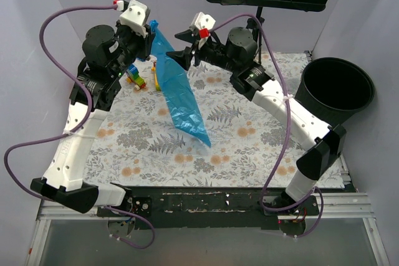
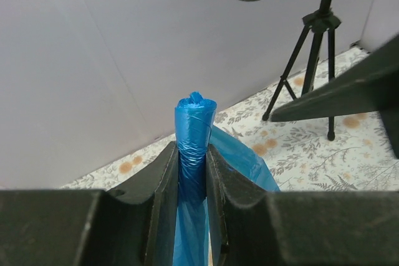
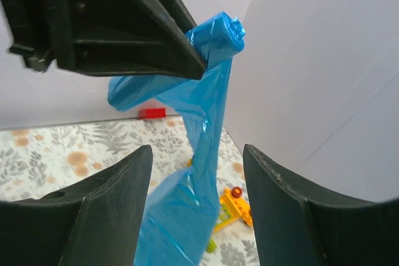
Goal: Put the trash bags into the trash bin
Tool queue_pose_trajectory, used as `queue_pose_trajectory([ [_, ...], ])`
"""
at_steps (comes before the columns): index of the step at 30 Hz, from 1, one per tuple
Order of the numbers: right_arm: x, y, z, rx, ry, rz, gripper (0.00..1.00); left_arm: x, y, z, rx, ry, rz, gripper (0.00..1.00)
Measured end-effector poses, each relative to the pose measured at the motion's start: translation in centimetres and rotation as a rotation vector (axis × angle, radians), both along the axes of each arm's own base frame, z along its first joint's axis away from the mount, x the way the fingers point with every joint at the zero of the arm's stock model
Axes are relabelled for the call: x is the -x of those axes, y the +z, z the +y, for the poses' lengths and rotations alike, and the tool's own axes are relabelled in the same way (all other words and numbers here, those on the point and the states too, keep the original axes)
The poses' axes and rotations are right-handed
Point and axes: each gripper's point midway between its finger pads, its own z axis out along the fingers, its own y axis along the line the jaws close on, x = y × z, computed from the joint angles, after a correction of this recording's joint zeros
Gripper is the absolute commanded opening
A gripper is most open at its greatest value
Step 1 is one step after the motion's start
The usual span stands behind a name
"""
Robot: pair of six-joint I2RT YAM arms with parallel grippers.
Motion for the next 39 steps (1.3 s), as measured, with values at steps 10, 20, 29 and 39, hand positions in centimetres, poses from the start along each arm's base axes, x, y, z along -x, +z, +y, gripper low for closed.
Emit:
queue_pose_trajectory([
  [10, -2.3, -3.3, 4.0, -0.015, 0.054, 0.167, 0.64, 2.0, 1.8, -0.7, 0.017, -0.075, -0.046, 0.0],
  [20, -2.3, -2.6, 5.1, -0.074, 0.1, 0.211, 0.37, 2.0, 1.6, -0.9, 0.015, -0.087, -0.039, 0.0],
  [29, -1.3, -1.6, 5.1, -0.082, 0.164, 0.179, 0.01, 1.9, 1.7, -1.0, 0.019, -0.088, -0.039, 0.0],
  [39, -1.5, 0.7, 4.2, 0.007, 0.135, -0.103, 0.01, -1.7, 1.5, -0.4, -0.002, 0.032, -0.008, 0.0],
])
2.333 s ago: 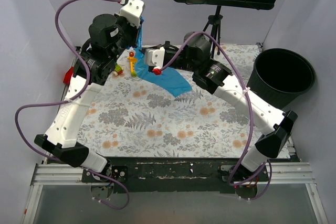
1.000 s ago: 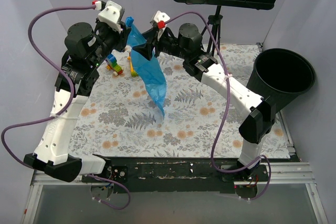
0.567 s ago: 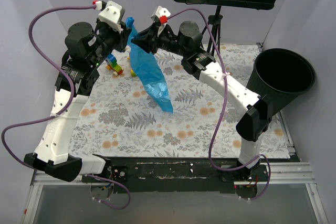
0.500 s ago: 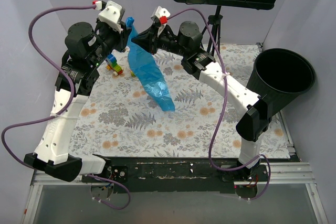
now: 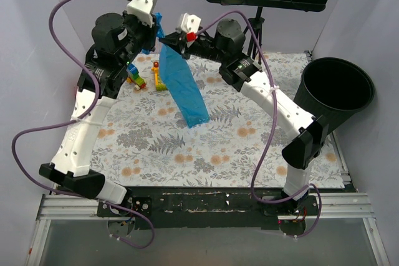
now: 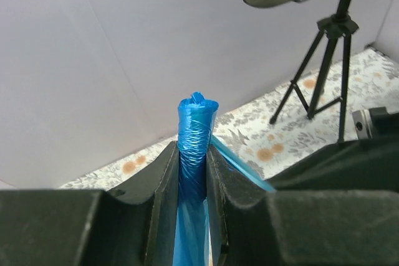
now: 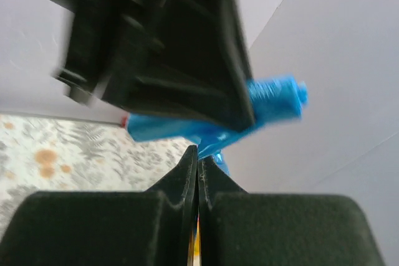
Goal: Put the trash bags into the trash bin
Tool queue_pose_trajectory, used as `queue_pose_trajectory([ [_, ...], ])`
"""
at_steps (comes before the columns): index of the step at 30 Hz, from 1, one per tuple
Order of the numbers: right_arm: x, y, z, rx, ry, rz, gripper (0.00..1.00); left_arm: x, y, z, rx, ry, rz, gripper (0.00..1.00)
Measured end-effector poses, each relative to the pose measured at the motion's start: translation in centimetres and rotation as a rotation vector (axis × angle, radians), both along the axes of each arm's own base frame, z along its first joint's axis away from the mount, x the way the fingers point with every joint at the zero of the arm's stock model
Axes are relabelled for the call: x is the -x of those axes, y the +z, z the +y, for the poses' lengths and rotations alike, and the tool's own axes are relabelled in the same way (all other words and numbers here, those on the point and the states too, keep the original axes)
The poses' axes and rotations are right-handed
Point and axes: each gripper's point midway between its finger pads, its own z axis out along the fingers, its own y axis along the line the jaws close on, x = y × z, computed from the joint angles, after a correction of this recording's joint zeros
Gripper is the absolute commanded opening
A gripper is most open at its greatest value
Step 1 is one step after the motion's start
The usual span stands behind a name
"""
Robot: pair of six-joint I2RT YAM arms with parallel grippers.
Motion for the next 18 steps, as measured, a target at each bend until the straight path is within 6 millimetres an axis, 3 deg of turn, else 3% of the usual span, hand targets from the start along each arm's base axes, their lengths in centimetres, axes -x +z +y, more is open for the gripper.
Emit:
queue_pose_trajectory([
  [2, 0.9, 0.5, 0.1, 0.041, -0.033, -0.137, 0.01, -0.4, -0.7, -0.6, -0.002, -0.003, 0.022, 0.0],
  [8, 3.3, -2.8, -0.5, 0.218, -0.136, -0.414, 0.01, 1.1, -3.0, -1.0, -0.026, -0.02, 0.12, 0.0],
  [18, 3.8, -4.4, -1.8, 0.318, -0.167, -0.569, 0.01, 0.8, -4.4, -1.0, -0.04, -0.006, 0.165, 0.0],
])
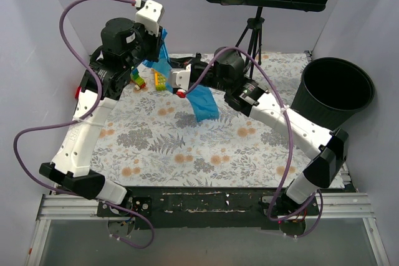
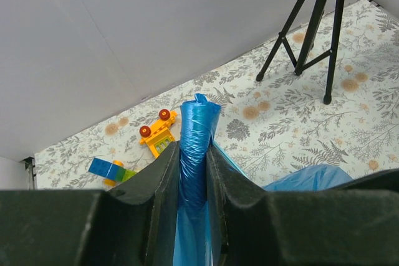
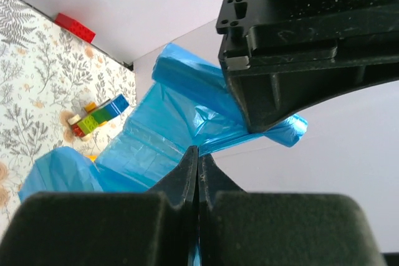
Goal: Put the trash bags into the trash bin
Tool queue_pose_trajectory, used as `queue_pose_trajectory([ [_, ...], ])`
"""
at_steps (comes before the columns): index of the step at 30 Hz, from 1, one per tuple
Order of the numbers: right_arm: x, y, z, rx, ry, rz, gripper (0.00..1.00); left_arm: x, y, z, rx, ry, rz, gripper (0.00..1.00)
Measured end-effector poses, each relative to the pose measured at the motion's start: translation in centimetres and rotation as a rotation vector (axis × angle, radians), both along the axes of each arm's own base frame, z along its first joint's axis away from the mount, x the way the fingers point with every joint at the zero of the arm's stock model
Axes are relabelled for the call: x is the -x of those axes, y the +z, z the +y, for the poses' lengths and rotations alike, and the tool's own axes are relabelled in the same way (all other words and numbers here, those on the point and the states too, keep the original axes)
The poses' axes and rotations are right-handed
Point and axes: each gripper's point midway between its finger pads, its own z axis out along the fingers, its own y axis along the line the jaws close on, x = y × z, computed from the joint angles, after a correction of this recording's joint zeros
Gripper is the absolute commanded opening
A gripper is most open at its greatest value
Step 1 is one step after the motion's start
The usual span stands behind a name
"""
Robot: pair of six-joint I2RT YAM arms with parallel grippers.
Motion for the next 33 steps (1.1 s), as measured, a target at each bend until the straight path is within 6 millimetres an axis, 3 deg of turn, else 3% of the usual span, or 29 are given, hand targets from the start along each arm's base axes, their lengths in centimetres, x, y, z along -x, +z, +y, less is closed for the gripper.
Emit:
queue_pose_trajectory([
  [11, 1.7, 0.1, -1.5, -0.022, 0.008, -0.031, 0.01, -1.2, -0.7, -0.5, -0.001, 0.005, 0.009, 0.0],
  [18, 0.9, 1.2, -1.5, -0.15, -0.046, 0.142, 0.01, -1.5, 0.4, 0.0, 0.032, 0.019, -0.027, 0.0],
  [23, -0.8, 1.5, -0.6, -0.204, -0.06, 0.327, 0.01, -1.5, 1.1, 1.6, 0.054, 0.072, -0.049, 0.0],
  [26, -2.8, 0.9, -1.2, -0.196, -0.073, 0.481, 0.01, -0.7, -0.4, 2.8, 0.07, 0.109, -0.02, 0.0],
  [28, -4.3, -0.3, -3.0, -0.177, -0.081, 0.59, 0.01, 0.5, -2.4, 3.0, 0.093, 0.108, 0.032, 0.0],
  [31, -5.4, -3.0, -6.0, -0.121, -0.077, 0.752, 0.01, 2.8, -4.5, 0.9, 0.167, 0.01, 0.109, 0.0],
  [33, -4.5, -4.6, -6.8, -0.06, -0.053, 0.829, 0.01, 3.7, -5.3, -0.2, 0.216, -0.041, 0.151, 0.0],
])
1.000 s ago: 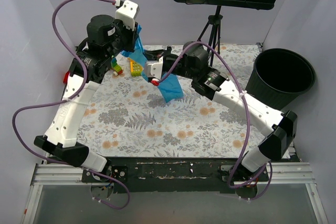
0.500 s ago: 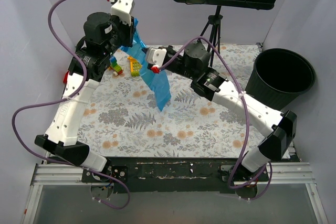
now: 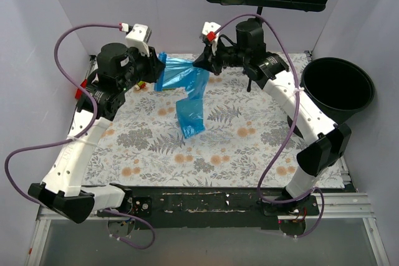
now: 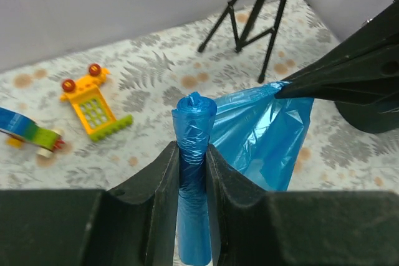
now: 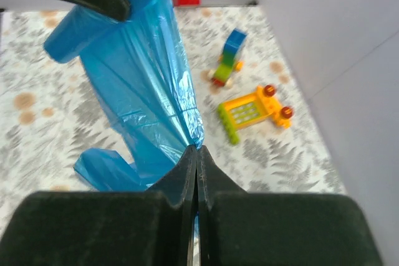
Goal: Put the trash bags into the trash bin
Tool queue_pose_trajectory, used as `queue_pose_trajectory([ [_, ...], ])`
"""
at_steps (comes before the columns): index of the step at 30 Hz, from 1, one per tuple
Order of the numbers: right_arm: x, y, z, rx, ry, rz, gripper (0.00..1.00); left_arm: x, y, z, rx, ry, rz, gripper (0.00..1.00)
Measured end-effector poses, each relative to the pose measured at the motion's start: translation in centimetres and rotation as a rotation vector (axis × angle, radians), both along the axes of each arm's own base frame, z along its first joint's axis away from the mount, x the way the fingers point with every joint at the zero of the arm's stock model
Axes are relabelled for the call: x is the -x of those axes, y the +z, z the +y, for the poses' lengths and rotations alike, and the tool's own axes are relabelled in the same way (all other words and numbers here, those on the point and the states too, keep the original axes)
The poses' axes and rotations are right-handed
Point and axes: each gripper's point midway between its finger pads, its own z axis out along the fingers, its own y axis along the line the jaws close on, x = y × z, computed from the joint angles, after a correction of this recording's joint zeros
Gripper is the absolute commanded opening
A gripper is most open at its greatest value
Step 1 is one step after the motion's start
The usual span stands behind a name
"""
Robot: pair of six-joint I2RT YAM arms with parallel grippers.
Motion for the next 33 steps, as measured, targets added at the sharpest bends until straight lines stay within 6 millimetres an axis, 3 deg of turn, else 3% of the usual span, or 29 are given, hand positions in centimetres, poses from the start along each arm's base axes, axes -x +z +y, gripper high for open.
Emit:
queue_pose_trajectory([
  [3, 1.9, -1.5, -0.9, 0.056, 0.057, 0.078, 0.07, 1.0, -2.2, -0.9, 0.08, -0.033, 0.081, 0.0],
  [4, 2.6, -2.0, -1.2, 0.072, 0.073, 0.105, 0.15, 1.1, -3.3, -1.0, 0.101, -0.036, 0.108, 0.0],
  [6, 3.5, -3.3, -1.6, 0.099, 0.086, 0.148, 0.29, 1.5, -6.5, -1.3, 0.135, -0.032, 0.189, 0.0],
  [7, 3.6, -4.3, -1.7, 0.115, 0.079, 0.168, 0.32, 1.7, -8.4, -1.4, 0.142, -0.023, 0.236, 0.0],
  [9, 3.3, -6.7, -2.0, 0.16, 0.037, 0.224, 0.41, 1.9, -12.0, -1.5, 0.149, 0.001, 0.329, 0.0],
  [12, 1.6, -10.3, -2.5, 0.237, -0.044, 0.285, 0.7, 2.0, -17.7, -1.1, 0.157, 0.06, 0.479, 0.0],
  [15, 1.2, -12.3, -2.5, 0.292, -0.033, 0.284, 0.72, 2.7, -22.2, -0.3, 0.166, 0.123, 0.588, 0.0],
  [18, 2.8, -12.9, -1.1, 0.336, 0.076, 0.183, 0.71, 3.4, -25.2, 0.4, 0.17, 0.165, 0.644, 0.0],
  [22, 9.1, -15.6, 1.8, 0.385, 0.362, 0.002, 0.69, 4.2, -28.8, 1.5, 0.141, 0.22, 0.707, 0.0],
  [23, 11.3, -17.3, 2.3, 0.388, 0.45, -0.037, 0.69, 4.3, -29.9, 1.9, 0.13, 0.243, 0.731, 0.0],
  [26, 14.8, -22.3, 1.8, 0.42, 0.599, -0.056, 0.68, 4.7, -31.8, 3.0, 0.112, 0.284, 0.773, 0.0],
  [28, 15.5, -25.2, 1.4, 0.444, 0.659, -0.049, 0.68, 4.9, -32.4, 4.0, 0.104, 0.315, 0.782, 0.0],
  [33, 14.1, -28.5, 3.6, 0.448, 0.751, -0.103, 0.68, 5.9, -34.0, 5.6, 0.1, 0.361, 0.812, 0.0],
])
